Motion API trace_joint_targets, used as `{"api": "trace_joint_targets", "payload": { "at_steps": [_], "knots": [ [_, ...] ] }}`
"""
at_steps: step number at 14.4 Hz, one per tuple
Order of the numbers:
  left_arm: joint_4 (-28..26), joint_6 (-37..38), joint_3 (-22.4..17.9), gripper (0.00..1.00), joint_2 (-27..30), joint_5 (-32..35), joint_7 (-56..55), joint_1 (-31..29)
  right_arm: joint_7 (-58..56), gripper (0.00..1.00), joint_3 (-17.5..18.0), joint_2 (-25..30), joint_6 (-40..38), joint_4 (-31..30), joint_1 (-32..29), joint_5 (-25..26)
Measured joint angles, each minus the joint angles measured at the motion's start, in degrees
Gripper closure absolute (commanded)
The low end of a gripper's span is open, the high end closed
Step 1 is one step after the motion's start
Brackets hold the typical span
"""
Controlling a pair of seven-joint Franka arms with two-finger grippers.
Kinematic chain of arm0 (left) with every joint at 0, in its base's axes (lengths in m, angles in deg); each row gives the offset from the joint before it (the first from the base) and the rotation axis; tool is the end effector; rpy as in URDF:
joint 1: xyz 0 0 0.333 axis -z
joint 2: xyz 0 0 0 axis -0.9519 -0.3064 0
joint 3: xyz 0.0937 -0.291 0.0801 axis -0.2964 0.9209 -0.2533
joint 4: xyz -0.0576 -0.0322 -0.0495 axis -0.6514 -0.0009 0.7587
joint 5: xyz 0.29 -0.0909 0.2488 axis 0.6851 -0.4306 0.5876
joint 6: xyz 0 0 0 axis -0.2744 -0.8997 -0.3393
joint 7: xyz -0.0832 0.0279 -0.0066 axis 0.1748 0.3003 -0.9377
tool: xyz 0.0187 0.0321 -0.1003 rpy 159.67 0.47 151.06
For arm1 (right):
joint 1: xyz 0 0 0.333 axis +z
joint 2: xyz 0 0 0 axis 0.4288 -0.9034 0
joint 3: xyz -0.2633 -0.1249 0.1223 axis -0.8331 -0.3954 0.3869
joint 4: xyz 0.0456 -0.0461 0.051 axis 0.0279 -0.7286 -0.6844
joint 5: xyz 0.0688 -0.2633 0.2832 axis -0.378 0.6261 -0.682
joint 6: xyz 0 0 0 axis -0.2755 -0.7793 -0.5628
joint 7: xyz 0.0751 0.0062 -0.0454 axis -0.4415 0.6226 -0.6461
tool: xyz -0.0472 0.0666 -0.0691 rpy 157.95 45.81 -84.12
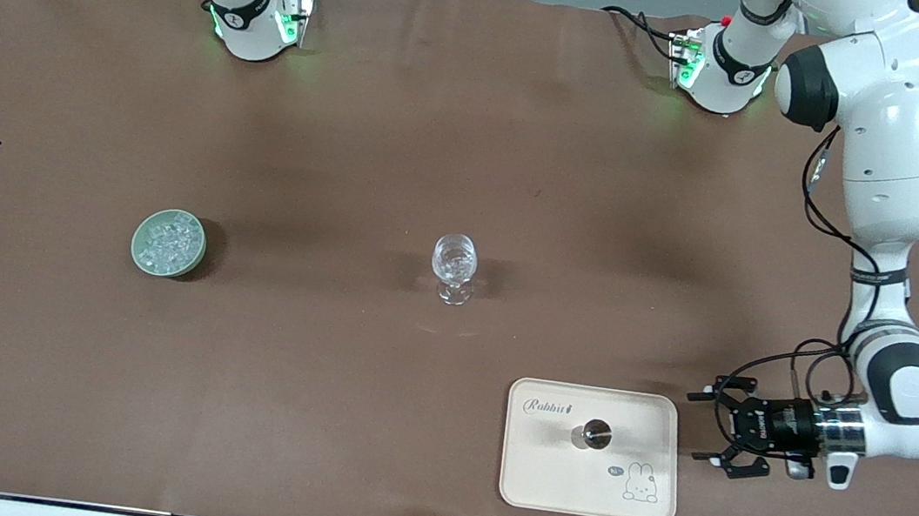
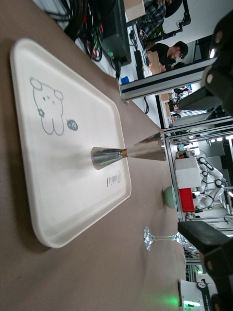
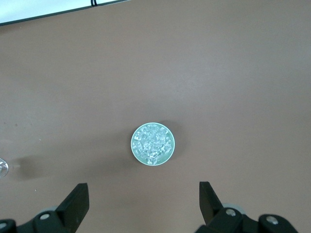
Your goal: Pour wine and add ice with both arms
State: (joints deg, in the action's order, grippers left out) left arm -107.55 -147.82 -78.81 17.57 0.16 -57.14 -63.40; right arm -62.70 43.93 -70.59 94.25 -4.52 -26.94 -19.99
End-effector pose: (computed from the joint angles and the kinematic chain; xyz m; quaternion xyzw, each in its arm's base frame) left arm 0.7556 0.0151 0.2347 0.6422 0.5654 -0.3014 0.4208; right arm 0.5711 -0.0521 0.6479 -0.9954 0.0902 -0.0308 0.0060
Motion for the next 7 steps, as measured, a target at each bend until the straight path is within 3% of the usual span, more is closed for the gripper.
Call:
{"api": "trace_joint_targets", "payload": {
  "at_steps": [4,7],
  "knots": [
    [0.1,1.5,-6.7,0.0,2.4,0.0,1.2,-0.7,-0.9,0.0,0.0,0.0,0.0,0.0,0.0,0.0],
    [0.2,10.2,-12.8,0.0,4.0,0.0,15.4,-0.8,-1.0,0.0,0.0,0.0,0.0,0.0,0.0,0.0]
  ]
}}
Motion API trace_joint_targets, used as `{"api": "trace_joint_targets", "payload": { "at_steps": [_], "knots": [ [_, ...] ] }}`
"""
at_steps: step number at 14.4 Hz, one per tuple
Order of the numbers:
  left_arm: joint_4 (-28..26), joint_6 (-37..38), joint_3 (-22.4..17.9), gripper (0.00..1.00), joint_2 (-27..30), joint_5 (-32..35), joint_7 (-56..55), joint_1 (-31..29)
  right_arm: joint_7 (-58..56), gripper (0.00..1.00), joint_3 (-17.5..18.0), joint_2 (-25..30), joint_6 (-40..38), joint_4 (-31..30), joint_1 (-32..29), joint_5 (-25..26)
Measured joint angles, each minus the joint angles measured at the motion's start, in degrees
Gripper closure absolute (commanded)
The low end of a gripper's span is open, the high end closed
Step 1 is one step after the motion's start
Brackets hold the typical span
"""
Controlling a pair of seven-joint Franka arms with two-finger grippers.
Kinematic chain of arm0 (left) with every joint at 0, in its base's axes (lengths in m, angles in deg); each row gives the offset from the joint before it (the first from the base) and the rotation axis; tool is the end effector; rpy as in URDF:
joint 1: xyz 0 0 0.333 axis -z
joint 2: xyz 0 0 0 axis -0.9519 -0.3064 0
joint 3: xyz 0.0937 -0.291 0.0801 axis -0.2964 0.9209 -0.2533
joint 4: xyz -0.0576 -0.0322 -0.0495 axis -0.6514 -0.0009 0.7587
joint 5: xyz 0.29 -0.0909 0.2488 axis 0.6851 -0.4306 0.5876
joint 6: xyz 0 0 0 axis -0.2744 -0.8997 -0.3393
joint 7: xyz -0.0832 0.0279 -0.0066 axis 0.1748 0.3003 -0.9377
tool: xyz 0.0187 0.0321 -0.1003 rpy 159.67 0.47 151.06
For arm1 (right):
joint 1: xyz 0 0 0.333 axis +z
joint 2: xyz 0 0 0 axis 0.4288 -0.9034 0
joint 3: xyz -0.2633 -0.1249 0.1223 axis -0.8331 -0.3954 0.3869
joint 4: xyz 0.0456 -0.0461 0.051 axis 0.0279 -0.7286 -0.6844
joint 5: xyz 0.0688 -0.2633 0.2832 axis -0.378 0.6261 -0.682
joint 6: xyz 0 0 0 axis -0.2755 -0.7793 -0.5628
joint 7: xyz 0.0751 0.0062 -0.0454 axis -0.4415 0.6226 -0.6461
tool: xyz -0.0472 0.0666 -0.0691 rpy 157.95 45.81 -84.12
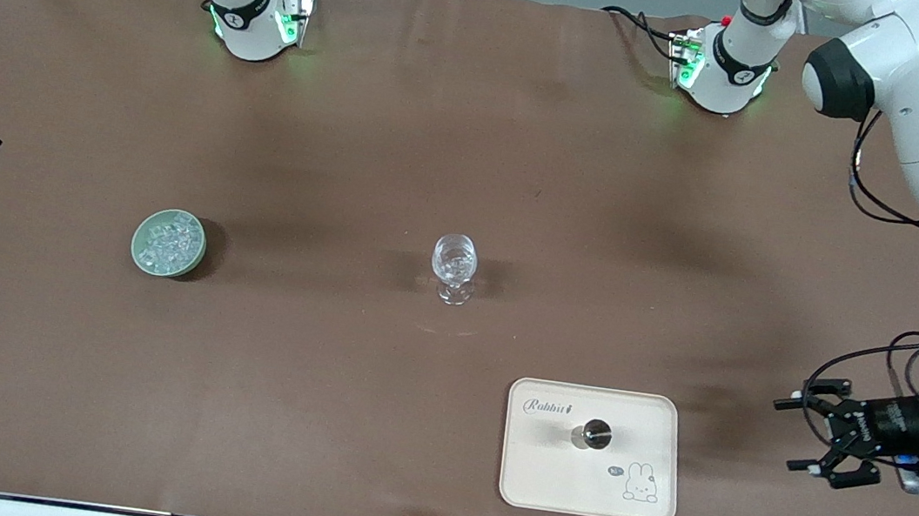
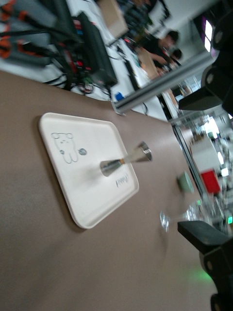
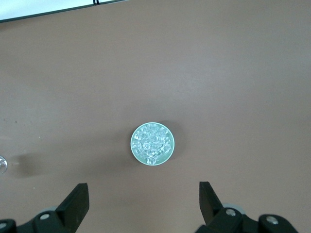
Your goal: Pour wine and add ice with both arms
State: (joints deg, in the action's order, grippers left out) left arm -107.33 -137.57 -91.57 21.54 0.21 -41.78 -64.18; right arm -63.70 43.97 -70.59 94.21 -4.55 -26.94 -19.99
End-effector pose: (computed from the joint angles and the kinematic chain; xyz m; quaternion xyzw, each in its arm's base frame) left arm 0.7384 0.1083 0.3186 0.7325 0.4769 -0.2124 0.4370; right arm 0.5711 -0.0517 0.6476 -0.9962 0.0811 -0.0303 0.0058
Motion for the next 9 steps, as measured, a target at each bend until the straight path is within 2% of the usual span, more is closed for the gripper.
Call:
{"api": "trace_joint_targets", "payload": {
  "at_steps": [2,4,5,7,9],
  "knots": [
    [0.2,3.4,-2.5,0.0,2.3,3.8,7.3,-0.1,0.0,0.0,0.0,0.0,-0.1,0.0,0.0,0.0],
    [0.6,4.0,-1.4,0.0,6.6,14.9,14.8,0.1,0.0,0.0,0.0,0.0,-0.2,0.0,0.0,0.0],
    [0.8,3.8,1.0,0.0,9.4,21.8,17.4,0.2,0.0,0.0,0.0,0.0,-0.2,0.0,0.0,0.0],
    [1.1,1.0,9.9,0.0,15.8,37.1,19.2,-0.3,0.0,0.0,0.0,0.0,-0.3,0.0,0.0,0.0],
    [1.1,-2.4,21.6,0.0,22.0,53.1,19.2,-1.7,0.0,0.0,0.0,0.0,-0.3,0.0,0.0,0.0]
  ]
}}
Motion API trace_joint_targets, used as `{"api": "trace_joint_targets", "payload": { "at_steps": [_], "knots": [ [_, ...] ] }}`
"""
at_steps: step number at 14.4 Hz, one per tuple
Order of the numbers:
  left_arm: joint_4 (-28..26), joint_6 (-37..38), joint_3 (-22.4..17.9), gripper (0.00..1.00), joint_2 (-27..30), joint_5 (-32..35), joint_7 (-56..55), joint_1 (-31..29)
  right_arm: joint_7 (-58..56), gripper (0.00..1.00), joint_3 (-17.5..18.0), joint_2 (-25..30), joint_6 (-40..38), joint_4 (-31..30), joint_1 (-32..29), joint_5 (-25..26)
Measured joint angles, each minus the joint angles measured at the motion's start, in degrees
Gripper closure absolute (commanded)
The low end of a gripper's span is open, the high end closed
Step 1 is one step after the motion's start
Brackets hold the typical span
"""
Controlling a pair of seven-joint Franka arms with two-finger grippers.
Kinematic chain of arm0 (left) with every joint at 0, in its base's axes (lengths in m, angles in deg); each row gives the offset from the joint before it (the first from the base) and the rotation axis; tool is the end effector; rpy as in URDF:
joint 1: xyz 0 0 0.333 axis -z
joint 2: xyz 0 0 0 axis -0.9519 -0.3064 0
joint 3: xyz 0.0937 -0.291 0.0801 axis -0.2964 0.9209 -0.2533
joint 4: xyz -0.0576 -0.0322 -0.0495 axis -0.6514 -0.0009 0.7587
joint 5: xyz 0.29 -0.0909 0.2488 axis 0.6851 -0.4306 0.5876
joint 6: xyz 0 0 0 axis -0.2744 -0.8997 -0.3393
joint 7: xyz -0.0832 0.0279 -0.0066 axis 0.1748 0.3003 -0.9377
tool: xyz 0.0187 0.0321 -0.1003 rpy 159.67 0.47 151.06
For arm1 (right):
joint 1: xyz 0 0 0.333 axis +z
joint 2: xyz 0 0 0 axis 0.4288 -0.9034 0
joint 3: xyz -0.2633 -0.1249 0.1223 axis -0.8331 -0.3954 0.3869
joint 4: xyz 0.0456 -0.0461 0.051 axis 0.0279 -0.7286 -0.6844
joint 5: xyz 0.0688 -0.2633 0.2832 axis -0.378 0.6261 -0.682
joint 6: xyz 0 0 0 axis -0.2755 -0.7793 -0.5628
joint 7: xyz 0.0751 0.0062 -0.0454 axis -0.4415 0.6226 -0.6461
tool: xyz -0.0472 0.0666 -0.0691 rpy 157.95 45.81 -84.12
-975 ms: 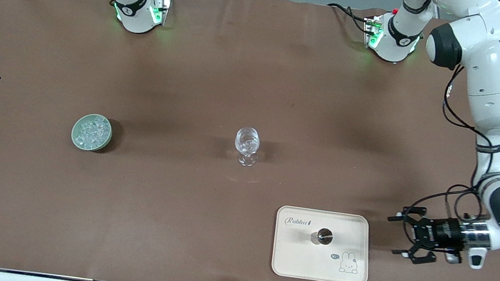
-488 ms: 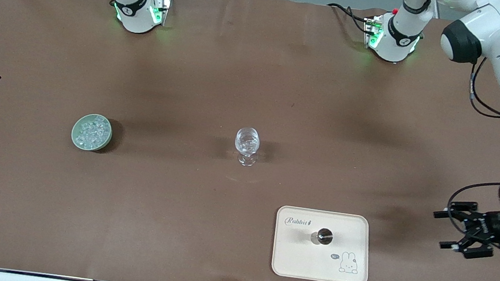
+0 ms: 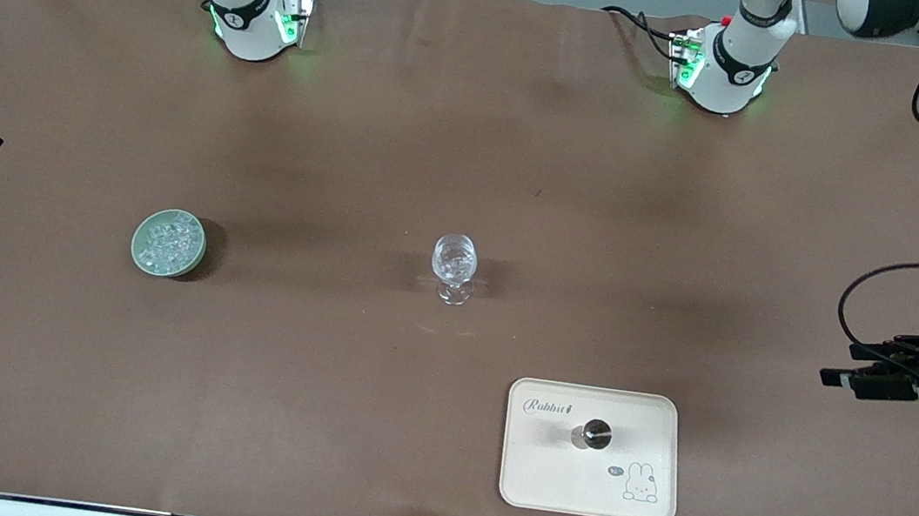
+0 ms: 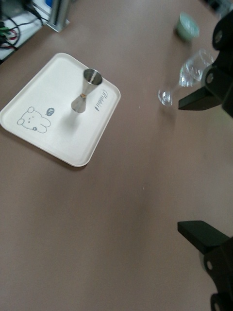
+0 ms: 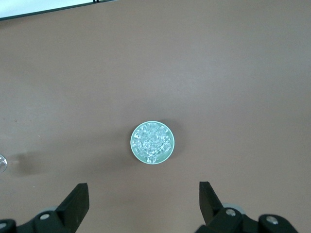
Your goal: Pour wine and add ice with both arms
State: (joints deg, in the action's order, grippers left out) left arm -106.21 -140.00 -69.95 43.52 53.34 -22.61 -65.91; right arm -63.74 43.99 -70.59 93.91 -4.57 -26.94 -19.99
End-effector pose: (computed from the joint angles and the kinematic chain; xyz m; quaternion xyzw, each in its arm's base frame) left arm 0.6940 0.0248 0.4944 0.9587 0.1833 -0.0960 0.1952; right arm 0.5706 -0.0514 0.6469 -0.9964 0.0806 -0.0275 0.0058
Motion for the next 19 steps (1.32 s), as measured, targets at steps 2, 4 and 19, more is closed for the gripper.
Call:
{"api": "trace_joint_targets", "payload": {
  "at_steps": [2,4,19],
  "knots": [
    [0.0,-0.9,9.8,0.0,4.7,13.4,0.4,-1.2,0.0,0.0,0.0,0.0,0.0,0.0,0.0,0.0],
    [-0.3,-0.9,16.3,0.0,7.9,21.8,1.1,-1.5,0.0,0.0,0.0,0.0,0.0,0.0,0.0,0.0],
    [-27.8,-10.3,24.5,0.0,30.0,30.6,0.6,-0.7,0.0,0.0,0.0,0.0,-0.1,0.0,-0.1,0.0]
  ]
}}
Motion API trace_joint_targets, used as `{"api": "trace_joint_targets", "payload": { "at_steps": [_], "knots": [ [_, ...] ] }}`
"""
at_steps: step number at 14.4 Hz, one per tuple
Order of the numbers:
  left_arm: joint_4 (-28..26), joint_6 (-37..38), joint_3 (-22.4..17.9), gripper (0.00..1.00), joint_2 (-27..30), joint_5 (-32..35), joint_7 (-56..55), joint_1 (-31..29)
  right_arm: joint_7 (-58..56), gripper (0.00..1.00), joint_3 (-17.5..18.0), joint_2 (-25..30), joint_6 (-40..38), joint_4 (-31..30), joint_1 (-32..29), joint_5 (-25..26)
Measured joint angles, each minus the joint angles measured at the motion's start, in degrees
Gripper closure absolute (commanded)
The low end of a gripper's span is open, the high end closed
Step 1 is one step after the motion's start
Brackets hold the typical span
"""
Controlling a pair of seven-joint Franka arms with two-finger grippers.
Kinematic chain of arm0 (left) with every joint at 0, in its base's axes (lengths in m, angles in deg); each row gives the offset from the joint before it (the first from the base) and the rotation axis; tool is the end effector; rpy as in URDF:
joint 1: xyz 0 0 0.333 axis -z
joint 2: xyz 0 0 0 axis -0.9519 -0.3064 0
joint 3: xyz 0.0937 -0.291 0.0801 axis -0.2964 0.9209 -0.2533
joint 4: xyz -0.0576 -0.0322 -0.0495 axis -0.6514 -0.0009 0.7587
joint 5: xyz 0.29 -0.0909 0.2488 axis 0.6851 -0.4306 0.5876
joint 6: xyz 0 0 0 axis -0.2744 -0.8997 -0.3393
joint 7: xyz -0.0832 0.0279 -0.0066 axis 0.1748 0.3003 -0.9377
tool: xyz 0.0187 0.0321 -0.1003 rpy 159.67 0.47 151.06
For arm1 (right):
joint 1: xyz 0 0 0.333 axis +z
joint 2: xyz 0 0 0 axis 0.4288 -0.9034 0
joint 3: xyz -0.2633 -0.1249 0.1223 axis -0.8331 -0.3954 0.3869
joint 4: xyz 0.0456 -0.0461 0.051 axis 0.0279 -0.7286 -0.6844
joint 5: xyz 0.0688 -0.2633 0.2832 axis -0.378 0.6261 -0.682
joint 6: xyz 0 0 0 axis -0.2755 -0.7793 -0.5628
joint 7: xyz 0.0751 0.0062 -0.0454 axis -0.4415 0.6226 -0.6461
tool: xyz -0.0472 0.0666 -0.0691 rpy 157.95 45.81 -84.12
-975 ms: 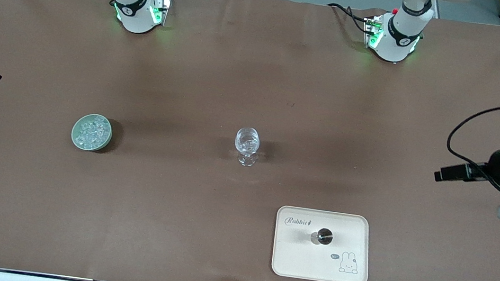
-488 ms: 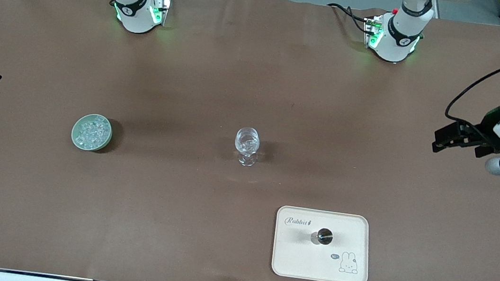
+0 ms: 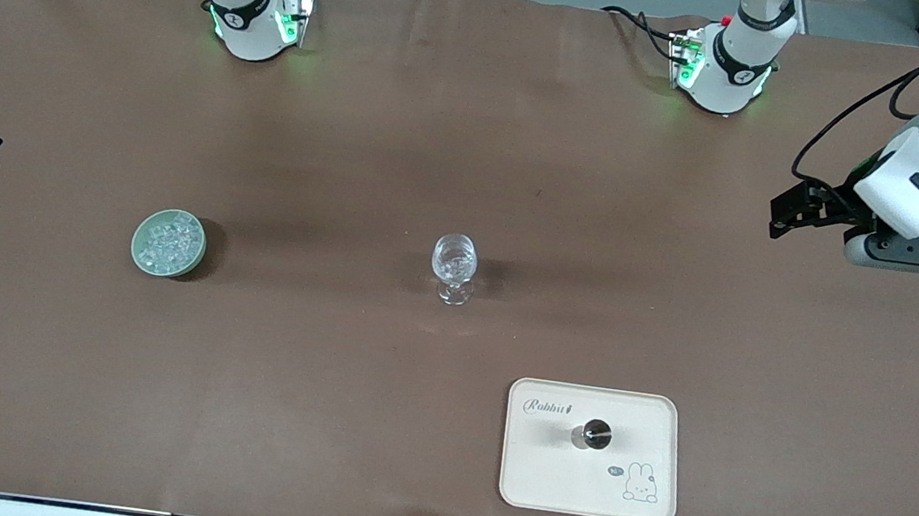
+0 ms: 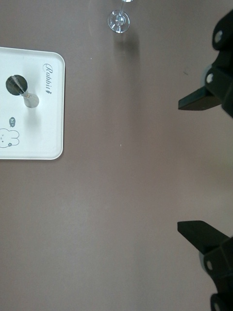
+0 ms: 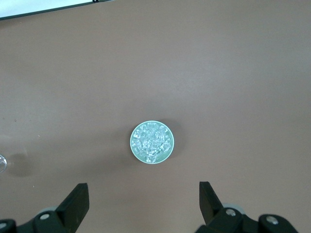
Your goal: Pour wine and add ice with both arms
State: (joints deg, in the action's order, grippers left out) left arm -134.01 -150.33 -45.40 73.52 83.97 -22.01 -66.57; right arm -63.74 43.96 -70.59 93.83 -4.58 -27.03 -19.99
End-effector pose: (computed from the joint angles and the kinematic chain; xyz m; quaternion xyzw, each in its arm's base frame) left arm 0.5572 -0.1186 0.5934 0.9999 -0.0070 -0.0016 0.0153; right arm 0.5704 -0.0526 0.6467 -0.9963 0.0816 -0.0267 0.0058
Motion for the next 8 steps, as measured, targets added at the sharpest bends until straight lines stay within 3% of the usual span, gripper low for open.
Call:
{"api": "trace_joint_targets", "payload": {
  "at_steps": [8],
  "knots": [
    [0.2,-2.6,0.0,0.0,-1.5,2.8,-0.1,0.0,0.0,0.0,0.0,0.0,0.0,0.0,-0.1,0.0]
  ]
}}
